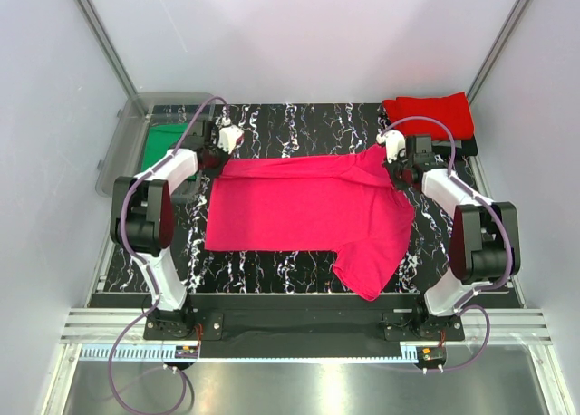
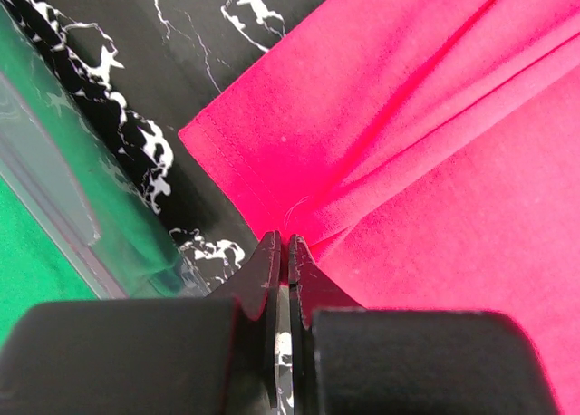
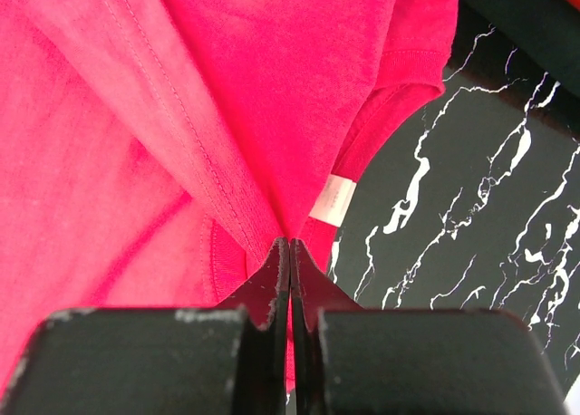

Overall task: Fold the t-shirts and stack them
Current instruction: Fold the tshirt

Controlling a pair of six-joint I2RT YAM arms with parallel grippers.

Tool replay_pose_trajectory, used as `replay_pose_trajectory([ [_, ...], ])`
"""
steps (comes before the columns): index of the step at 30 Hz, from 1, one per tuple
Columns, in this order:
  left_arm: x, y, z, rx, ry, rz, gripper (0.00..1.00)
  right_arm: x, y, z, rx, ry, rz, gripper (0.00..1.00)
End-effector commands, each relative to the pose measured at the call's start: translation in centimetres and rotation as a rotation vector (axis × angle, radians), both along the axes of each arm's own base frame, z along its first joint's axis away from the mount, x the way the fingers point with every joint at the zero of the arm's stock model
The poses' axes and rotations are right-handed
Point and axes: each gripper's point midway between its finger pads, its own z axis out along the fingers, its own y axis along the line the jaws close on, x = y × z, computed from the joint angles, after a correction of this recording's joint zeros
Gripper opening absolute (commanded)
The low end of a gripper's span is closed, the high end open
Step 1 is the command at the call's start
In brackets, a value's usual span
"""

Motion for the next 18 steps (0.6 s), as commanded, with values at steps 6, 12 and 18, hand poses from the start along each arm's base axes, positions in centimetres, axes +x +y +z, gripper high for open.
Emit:
replay_pose_trajectory([
  [6,-0.8,0.6,1.9,0.017,-0.065,-0.007,0.00,-1.1,1.3,1.4,0.049,-0.019,0.018,0.00],
  [12,-1.1,0.9,1.2,0.025,-0.042,0.013,0.09,-2.6,2.1,0.6,0.073,0.031,0.036,0.09],
  [18,-2.1,1.0,3.5,0.021,-0.073,0.018,0.35,-4.1,2.8,3.4,0.123,0.045,0.041,0.47],
])
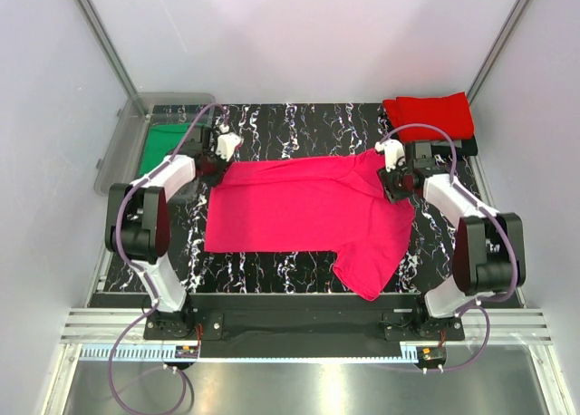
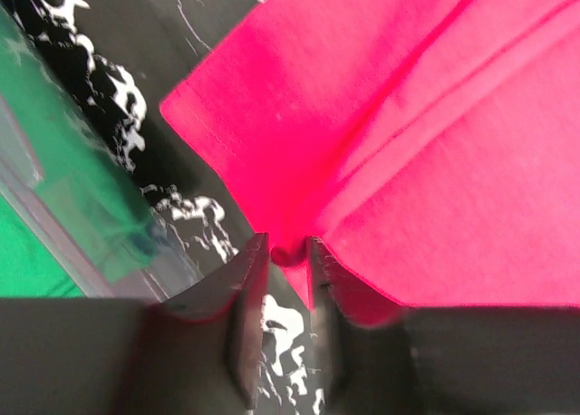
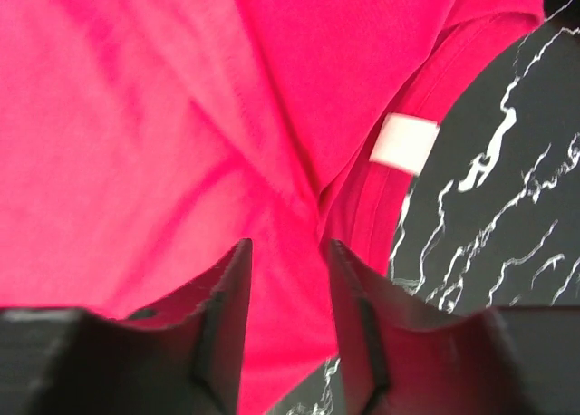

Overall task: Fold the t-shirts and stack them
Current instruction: Fold the tshirt

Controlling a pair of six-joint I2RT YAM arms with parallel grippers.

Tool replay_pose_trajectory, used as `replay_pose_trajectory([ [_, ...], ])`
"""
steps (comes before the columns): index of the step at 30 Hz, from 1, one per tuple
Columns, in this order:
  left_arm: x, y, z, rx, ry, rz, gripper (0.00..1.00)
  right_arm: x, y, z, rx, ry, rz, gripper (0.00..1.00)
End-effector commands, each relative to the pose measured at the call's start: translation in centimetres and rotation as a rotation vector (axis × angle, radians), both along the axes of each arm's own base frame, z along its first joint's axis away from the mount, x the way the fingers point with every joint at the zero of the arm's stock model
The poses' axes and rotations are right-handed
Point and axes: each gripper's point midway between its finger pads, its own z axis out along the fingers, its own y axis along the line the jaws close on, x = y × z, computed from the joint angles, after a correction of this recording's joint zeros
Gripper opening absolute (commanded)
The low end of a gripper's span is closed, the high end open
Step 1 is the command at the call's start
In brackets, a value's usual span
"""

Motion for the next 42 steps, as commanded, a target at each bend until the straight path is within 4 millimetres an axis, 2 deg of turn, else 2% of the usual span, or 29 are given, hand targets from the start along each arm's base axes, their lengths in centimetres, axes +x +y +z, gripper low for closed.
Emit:
replay_pose_trajectory([
  [1,0.2,0.1,5.6,-0.020,-0.131,0.003,0.38,-0.1,1.3,5.5,0.068,-0.090,0.018,0.48],
  [3,0.4,-0.2,7.4,-0.039,-0.170,-0.006,0.43,0.8,1.6,7.7,0.081,-0.138,0.025,0.49],
  [4,0.3,-0.4,8.4,-0.054,-0.184,-0.002,0.48,1.2,1.7,7.7,0.083,-0.136,0.037,0.50],
  [5,0.6,-0.6,9.2,-0.067,-0.195,-0.006,0.58,1.5,2.2,7.7,0.089,-0.137,0.066,0.50],
  [6,0.6,-1.2,9.3,-0.092,-0.189,-0.021,0.59,2.4,2.4,8.4,0.098,-0.150,0.080,0.50],
  [7,0.6,-1.4,8.7,-0.109,-0.156,-0.011,0.59,2.8,2.9,7.1,0.110,-0.109,0.097,0.49],
  [9,1.4,-1.7,8.8,-0.131,-0.138,0.011,0.59,2.9,4.9,7.1,0.180,-0.063,0.200,0.48],
  [10,1.2,-1.8,7.2,-0.145,-0.067,0.034,0.59,2.9,5.6,5.4,0.210,0.003,0.227,0.48],
  [11,1.8,-2.1,7.7,-0.160,-0.067,0.030,0.55,3.8,6.8,6.6,0.257,-0.002,0.286,0.48],
  [12,1.9,-2.6,7.3,-0.182,-0.044,0.018,0.54,3.2,7.2,5.8,0.276,0.067,0.297,0.48],
  [13,2.0,-2.9,6.6,-0.197,-0.017,0.028,0.52,3.5,7.5,4.1,0.291,0.130,0.302,0.48],
  [14,2.4,-3.2,6.2,-0.208,-0.005,0.028,0.47,4.3,8.0,3.5,0.306,0.157,0.320,0.47],
  [15,2.6,-3.3,6.6,-0.209,-0.016,0.025,0.44,4.8,8.1,4.4,0.306,0.137,0.331,0.48],
  [16,2.8,-3.3,5.9,-0.205,-0.002,0.030,0.43,5.3,8.2,3.0,0.307,0.165,0.334,0.48],
  [17,3.1,-3.4,6.0,-0.198,-0.005,0.032,0.42,6.4,8.4,3.4,0.302,0.142,0.349,0.50],
  [18,3.2,-3.4,5.7,-0.192,-0.001,0.033,0.42,6.6,8.5,3.0,0.302,0.161,0.356,0.50],
  [19,3.3,-3.4,5.1,-0.186,0.009,0.032,0.42,6.9,8.5,1.5,0.306,0.198,0.355,0.51],
  [20,3.3,-3.4,4.9,-0.185,0.015,0.032,0.42,8.1,8.7,2.0,0.304,0.178,0.359,0.51],
  [22,3.3,-3.3,4.2,-0.177,0.027,0.035,0.42,8.5,8.8,0.4,0.307,0.216,0.358,0.51],
  [26,2.9,-3.2,3.5,-0.171,0.044,0.036,0.42,10.3,9.1,0.2,0.305,0.199,0.360,0.52],
  [30,2.6,-3.0,3.3,-0.161,0.049,0.039,0.42,10.4,9.5,-1.5,0.313,0.238,0.358,0.52],
  [39,1.9,-2.8,3.0,-0.135,0.054,0.036,0.43,9.5,10.6,-2.7,0.349,0.305,0.394,0.50],
  [40,1.8,-2.9,3.0,-0.134,0.054,0.034,0.43,9.5,10.7,-2.8,0.351,0.307,0.396,0.48],
  [42,1.7,-3.0,3.0,-0.129,0.053,0.027,0.43,9.7,10.9,-2.8,0.353,0.304,0.403,0.35],
])
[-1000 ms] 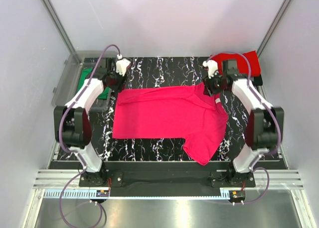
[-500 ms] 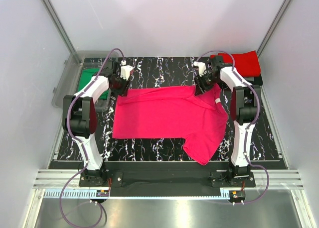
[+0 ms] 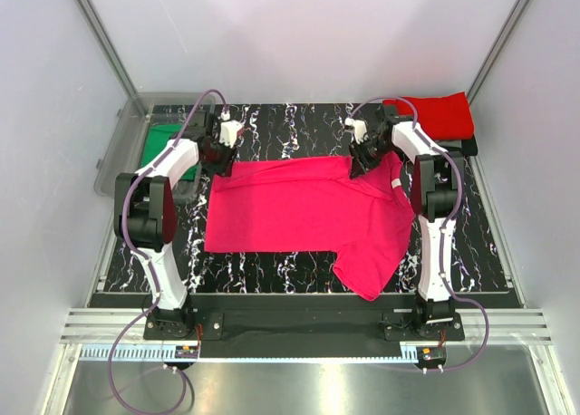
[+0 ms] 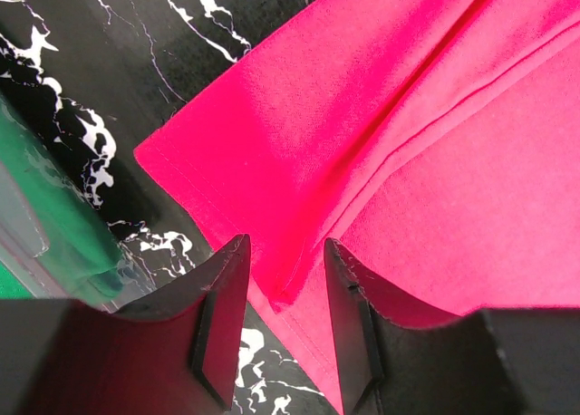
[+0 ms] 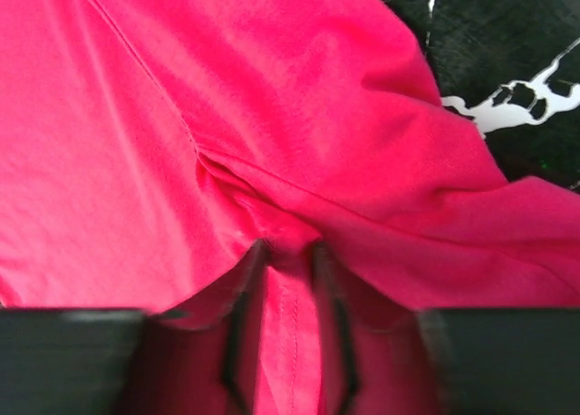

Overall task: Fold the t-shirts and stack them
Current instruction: Fold the tshirt

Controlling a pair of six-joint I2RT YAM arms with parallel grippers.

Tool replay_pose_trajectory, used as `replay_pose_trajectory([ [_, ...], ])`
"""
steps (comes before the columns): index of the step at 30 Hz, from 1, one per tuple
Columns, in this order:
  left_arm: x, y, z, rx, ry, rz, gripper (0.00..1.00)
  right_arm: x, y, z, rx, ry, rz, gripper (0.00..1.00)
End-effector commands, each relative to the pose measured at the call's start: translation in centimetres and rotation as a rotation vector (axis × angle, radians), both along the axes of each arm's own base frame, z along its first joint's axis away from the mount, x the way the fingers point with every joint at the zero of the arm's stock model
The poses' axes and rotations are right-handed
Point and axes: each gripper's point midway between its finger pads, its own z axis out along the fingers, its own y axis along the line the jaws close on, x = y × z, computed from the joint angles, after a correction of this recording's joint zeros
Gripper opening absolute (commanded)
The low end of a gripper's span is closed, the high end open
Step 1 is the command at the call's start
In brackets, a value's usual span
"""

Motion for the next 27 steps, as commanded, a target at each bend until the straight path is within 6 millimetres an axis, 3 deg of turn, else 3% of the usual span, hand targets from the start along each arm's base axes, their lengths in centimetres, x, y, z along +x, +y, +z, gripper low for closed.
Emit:
replay_pose_trajectory([
  [1,0.3,-0.2,1.5,0.011,-0.053,-0.015,0.43,0.6,1.3,1.4,0.039,-0.032,0.034,0.30],
  [5,0.0,-0.4,1.7,0.014,-0.057,-0.023,0.43,0.2,1.7,2.2,0.038,-0.038,0.041,0.15],
  [6,0.0,-0.5,2.1,0.009,-0.066,-0.025,0.43,0.0,2.0,3.3,0.038,-0.063,0.051,0.12],
  [11,-0.2,-0.7,3.0,0.000,-0.093,-0.037,0.43,-2.8,3.2,5.1,0.029,-0.067,0.087,0.11],
  [12,-0.1,-0.6,3.4,0.001,-0.108,-0.041,0.43,-3.4,4.1,6.2,0.031,-0.089,0.109,0.11],
  [13,-0.1,-0.7,3.6,0.001,-0.110,-0.043,0.43,-4.6,4.5,5.8,0.026,-0.063,0.117,0.12],
  [15,-0.1,-0.6,4.1,0.001,-0.122,-0.040,0.43,-5.9,5.4,6.6,0.005,-0.083,0.144,0.15],
  [16,-0.2,-0.6,4.2,-0.001,-0.125,-0.041,0.43,-7.7,6.4,5.8,-0.010,-0.058,0.175,0.23],
  [18,-0.3,-0.8,4.9,-0.012,-0.136,-0.040,0.43,-8.7,6.8,6.7,-0.039,-0.100,0.191,0.29],
  [19,-0.5,-0.9,4.9,-0.017,-0.135,-0.042,0.43,-10.2,7.2,6.1,-0.057,-0.081,0.211,0.31],
  [20,-0.7,-1.0,5.1,-0.024,-0.137,-0.046,0.44,-10.3,7.3,7.1,-0.064,-0.120,0.212,0.39],
  [22,-0.8,-1.1,5.1,-0.029,-0.136,-0.047,0.44,-11.0,6.6,6.6,-0.121,-0.139,0.210,0.46],
  [25,-0.8,-1.3,4.9,-0.040,-0.122,-0.047,0.45,-10.1,4.8,6.6,-0.212,-0.202,0.198,0.46],
  [27,-0.6,-1.5,4.9,-0.045,-0.112,-0.053,0.45,-8.5,3.2,6.7,-0.206,-0.207,0.123,0.43],
])
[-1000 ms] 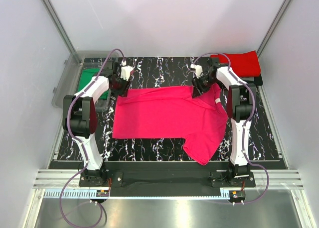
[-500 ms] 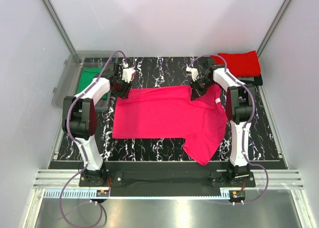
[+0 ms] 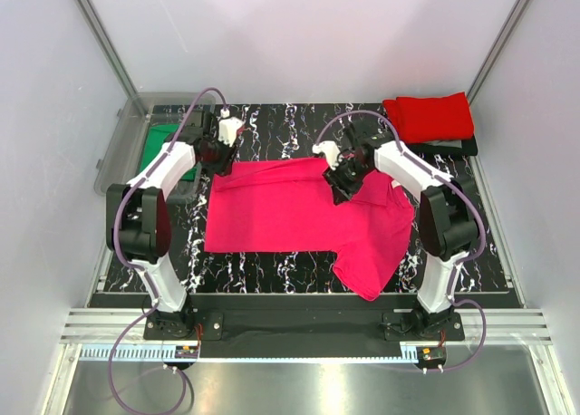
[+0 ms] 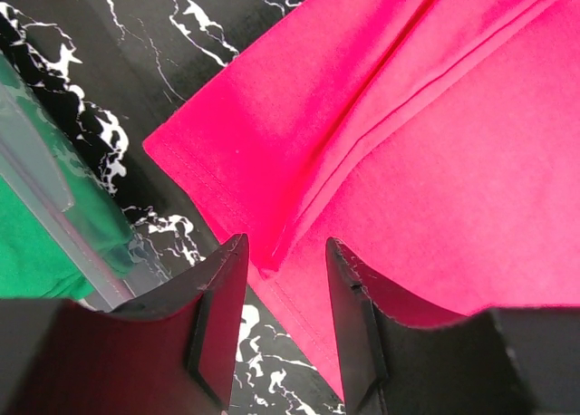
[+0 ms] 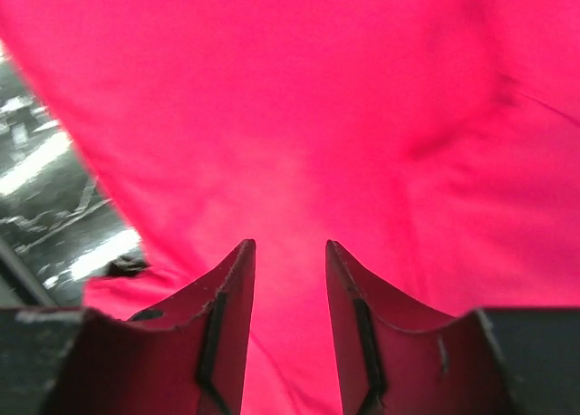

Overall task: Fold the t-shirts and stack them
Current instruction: Fold the tshirt

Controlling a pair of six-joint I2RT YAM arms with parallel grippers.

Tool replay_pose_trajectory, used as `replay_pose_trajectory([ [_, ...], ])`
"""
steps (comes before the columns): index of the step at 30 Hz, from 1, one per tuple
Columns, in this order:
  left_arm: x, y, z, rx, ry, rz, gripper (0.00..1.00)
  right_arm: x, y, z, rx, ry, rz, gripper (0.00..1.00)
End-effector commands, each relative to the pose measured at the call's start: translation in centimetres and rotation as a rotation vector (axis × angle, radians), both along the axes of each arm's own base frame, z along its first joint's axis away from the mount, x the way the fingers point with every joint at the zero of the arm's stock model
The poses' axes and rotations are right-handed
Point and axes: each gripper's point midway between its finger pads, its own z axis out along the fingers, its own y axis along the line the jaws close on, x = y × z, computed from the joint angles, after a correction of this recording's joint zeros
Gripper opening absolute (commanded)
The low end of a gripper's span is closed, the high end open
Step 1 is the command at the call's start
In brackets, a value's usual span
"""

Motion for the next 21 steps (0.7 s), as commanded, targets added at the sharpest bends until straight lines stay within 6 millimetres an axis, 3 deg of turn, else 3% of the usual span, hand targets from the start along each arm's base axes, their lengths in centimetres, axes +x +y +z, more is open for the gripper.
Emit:
replay_pose_trajectory([
  [1,0.7,-1.0,1.8,-0.040,-0.038,-0.024,0.45,5.1,-3.7,2.0,-0.017,-0.138,-0.146,0.43],
  [3,1.4,-0.9,1.3,-0.029,-0.009,-0.020,0.45,7.4,-5.8,1.7,0.014,-0.105,-0.255,0.43],
  [4,1.6,-0.9,0.9,-0.021,0.008,-0.021,0.44,9.1,-6.4,2.6,0.028,-0.136,-0.282,0.44],
  [5,1.3,-0.7,-0.9,-0.005,0.076,-0.019,0.44,10.1,-7.0,1.8,0.025,-0.132,-0.301,0.43],
  [6,2.1,-0.7,-0.7,0.001,0.073,-0.015,0.43,11.3,-8.6,1.7,0.017,-0.143,-0.339,0.43],
  [9,2.9,-0.3,-2.5,0.032,0.109,0.001,0.42,14.8,-11.0,1.9,0.023,-0.183,-0.402,0.44],
  [13,3.7,0.2,-4.3,0.068,0.148,0.012,0.39,16.8,-12.9,0.1,0.006,-0.177,-0.435,0.44],
  [21,2.8,1.5,-6.9,0.156,0.206,-0.011,0.37,17.0,-15.5,-3.2,-0.034,-0.122,-0.490,0.44],
])
